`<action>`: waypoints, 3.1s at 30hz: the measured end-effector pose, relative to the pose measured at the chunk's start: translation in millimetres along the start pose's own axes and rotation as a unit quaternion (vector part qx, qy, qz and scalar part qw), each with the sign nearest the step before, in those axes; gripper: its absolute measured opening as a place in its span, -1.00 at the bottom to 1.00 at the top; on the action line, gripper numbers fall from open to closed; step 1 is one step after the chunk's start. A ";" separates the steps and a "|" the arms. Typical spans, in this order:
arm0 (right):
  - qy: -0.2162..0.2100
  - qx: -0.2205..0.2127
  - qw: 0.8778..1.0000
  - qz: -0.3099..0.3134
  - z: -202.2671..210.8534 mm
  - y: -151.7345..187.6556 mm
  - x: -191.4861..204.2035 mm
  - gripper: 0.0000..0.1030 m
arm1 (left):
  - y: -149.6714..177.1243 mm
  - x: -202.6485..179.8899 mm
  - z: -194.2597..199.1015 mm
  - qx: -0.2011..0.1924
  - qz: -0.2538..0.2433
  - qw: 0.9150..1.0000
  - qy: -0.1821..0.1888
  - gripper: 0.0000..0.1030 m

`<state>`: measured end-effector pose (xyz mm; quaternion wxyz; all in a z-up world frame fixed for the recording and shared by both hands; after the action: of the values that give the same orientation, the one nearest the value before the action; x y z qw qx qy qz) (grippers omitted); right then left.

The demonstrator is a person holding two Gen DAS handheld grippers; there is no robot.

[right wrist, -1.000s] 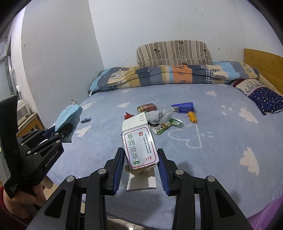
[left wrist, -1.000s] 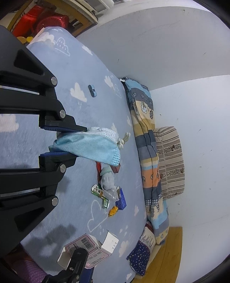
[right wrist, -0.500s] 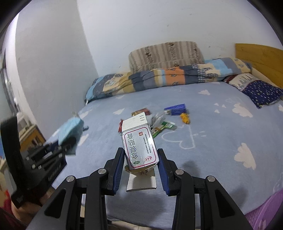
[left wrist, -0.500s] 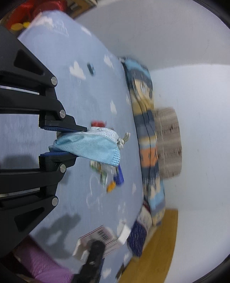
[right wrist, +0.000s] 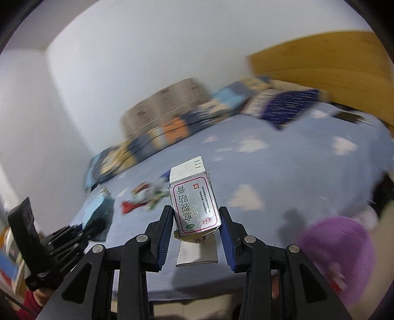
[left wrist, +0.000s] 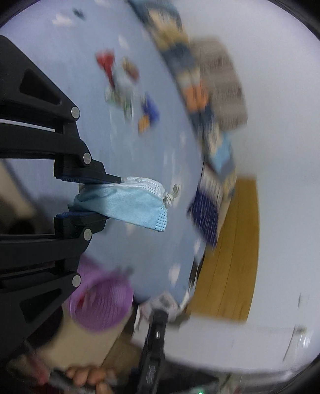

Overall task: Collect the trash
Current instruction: 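Carry both items over the purple bin and open both tools, then move both open tools back over the remaining trash on the bed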

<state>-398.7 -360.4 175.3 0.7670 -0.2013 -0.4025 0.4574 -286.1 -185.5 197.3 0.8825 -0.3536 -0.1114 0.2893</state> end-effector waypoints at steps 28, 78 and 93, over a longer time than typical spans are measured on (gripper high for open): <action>0.093 -0.007 0.984 -0.154 54.8 34.8 -166.3 0.11 | -38.8 -103.2 -75.0 0.087 -0.084 0.989 0.089 0.24; -0.016 0.134 0.983 0.126 -151.2 -17.8 137.3 0.20 | 50.9 185.2 17.0 0.001 0.140 0.959 -0.246 0.28; -0.053 0.168 0.969 0.171 -257.3 -49.7 217.1 0.20 | 108.5 356.3 55.9 0.036 0.394 0.868 -0.300 0.30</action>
<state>-109.7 -182.5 150.0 0.6777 -0.1109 -0.3197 0.6528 -67.5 119.1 160.3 0.6314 -0.2320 -0.2112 0.7092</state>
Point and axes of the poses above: each gripper's, at about its wrist camera, not at the fingertips, and z roughly against the way its jaws point, x to its left, y to its underside, the point moved 2 cm from there along -z, roughly the way its jaws point, and after that the axes turned 11 degrees about x, right-handed, at the moved point
